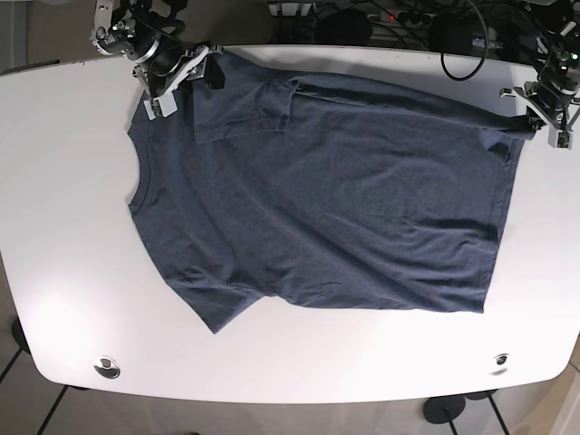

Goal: Fold the T-shirt properly
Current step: 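Tug the shirt's shoulder corners with both grippers to straighten it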

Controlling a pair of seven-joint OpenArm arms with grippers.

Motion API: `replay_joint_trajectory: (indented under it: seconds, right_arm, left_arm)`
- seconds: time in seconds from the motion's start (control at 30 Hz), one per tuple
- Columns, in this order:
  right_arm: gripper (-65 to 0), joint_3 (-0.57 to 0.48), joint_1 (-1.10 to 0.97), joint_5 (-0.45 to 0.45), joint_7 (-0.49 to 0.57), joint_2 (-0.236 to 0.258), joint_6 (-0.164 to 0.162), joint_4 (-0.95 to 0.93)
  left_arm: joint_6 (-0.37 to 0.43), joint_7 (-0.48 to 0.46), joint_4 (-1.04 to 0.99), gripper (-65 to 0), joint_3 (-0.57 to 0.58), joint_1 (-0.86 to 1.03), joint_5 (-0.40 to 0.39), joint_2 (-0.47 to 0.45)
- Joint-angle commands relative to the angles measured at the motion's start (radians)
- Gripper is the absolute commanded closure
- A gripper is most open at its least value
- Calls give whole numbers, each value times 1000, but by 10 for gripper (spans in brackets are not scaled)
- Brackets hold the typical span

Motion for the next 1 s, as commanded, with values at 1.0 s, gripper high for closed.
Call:
replay_joint_trajectory:
  seconds: [1.0]
  right_arm:
    - [-14, 105, 205, 182, 5, 80, 2, 17]
  left_arm:
    - [2, -15, 16, -3, 161, -301, -1, -40]
